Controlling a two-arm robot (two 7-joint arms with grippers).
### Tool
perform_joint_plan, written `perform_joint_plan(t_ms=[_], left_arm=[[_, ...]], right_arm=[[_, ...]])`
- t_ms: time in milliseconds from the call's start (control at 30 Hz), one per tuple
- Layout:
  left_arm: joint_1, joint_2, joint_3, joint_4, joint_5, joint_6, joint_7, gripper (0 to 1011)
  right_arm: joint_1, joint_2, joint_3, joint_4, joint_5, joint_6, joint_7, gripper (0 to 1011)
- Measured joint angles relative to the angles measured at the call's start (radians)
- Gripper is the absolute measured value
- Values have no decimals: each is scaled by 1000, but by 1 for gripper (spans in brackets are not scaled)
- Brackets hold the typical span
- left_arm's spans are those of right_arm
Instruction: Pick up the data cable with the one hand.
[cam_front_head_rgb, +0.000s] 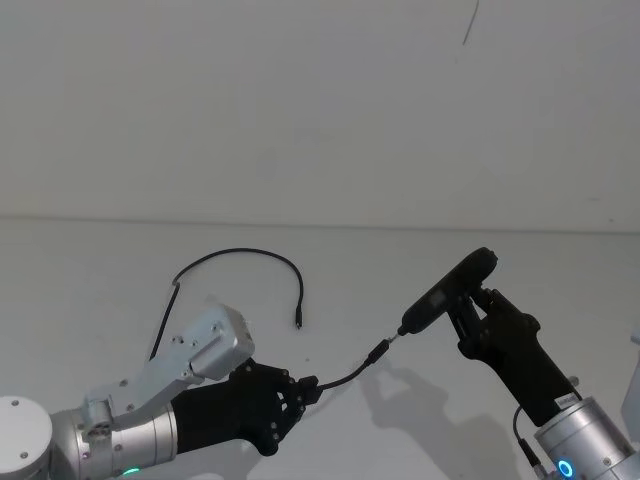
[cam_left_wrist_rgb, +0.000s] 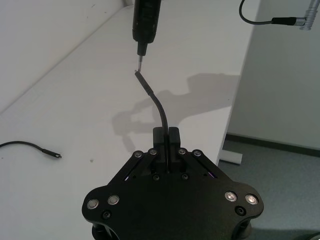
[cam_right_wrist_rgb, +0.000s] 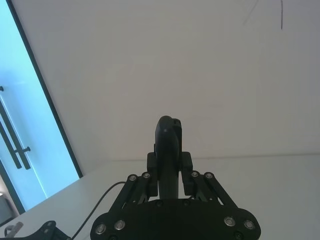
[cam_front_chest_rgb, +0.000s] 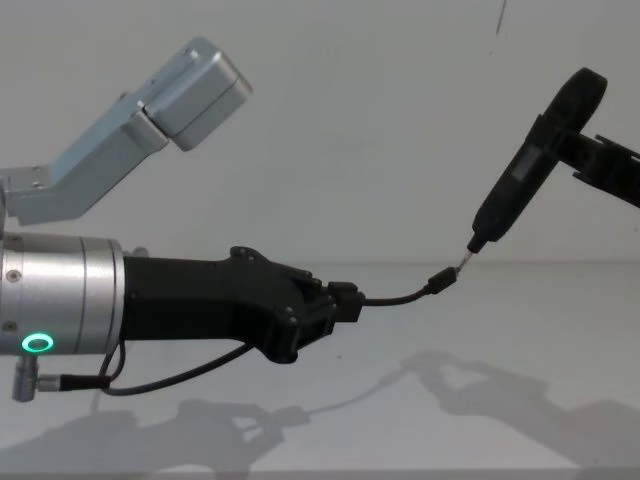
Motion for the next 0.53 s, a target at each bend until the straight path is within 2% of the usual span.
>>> perform_joint_plan(t_ms=[533], left_arm=[[0,0,0,0,0,0,0,49]], right_arm=[[16,3,-9,18,12,-1,21,269]])
